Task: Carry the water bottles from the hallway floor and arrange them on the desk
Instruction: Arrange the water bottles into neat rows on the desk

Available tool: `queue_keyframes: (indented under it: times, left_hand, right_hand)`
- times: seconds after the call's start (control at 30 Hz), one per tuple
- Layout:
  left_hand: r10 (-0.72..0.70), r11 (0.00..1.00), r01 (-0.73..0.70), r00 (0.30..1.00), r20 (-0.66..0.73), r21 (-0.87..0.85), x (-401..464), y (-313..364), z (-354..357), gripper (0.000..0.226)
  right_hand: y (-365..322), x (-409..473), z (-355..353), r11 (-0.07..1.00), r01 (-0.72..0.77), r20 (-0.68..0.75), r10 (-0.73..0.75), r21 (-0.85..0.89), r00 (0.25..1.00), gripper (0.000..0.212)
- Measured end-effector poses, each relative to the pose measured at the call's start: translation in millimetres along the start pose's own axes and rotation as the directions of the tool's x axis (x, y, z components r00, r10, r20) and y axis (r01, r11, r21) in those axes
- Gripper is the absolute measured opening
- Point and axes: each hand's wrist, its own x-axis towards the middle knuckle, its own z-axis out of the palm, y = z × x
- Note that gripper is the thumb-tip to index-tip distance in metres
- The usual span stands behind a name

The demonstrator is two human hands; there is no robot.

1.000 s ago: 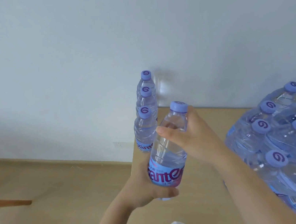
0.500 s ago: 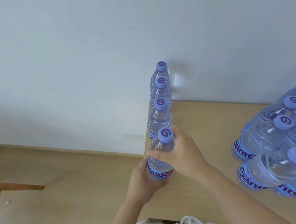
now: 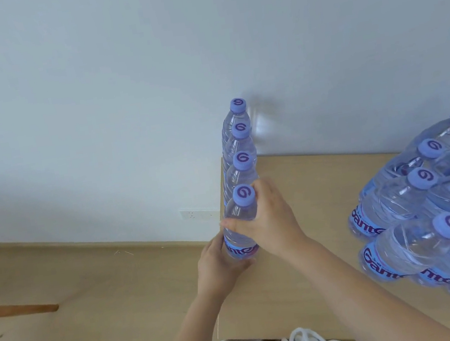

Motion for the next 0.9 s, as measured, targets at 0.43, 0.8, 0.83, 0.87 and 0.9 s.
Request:
queue_keyframes:
  times: [0.43, 0.8, 0.83, 0.87, 0.9]
  left_hand:
    - [-0.032, 0.997, 0.031, 0.999, 0.020, 0.070, -4, 3, 3, 0.066]
    - [-0.249, 0.951, 0.156, 0.898, 0.364, 0.265, -67, 30, 36, 0.108]
    - [-0.215, 0.963, 0.117, 0.876, 0.432, 0.242, -69, 40, 42, 0.106]
    - [-0.169, 0.971, 0.061, 0.856, 0.488, 0.230, -69, 49, 49, 0.103]
    - [-0.122, 0.975, 0.002, 0.838, 0.532, 0.221, -69, 58, 56, 0.100]
  right_hand:
    - [11, -4, 5, 0.997, 0.059, -0.034, -0.057, 0.047, 0.998, 0.062]
    - [19, -26, -31, 0.998, 0.056, 0.010, -0.056, 0.043, 0.998, 0.073]
    - [22, -31, -42, 0.998, 0.068, -0.091, -0.066, 0.012, 0.994, 0.060]
    - [26, -38, -54, 0.996, 0.082, -0.216, -0.084, -0.016, 0.973, 0.048]
    - [30, -44, -67, 0.994, 0.100, -0.344, -0.111, -0.050, 0.932, 0.038]
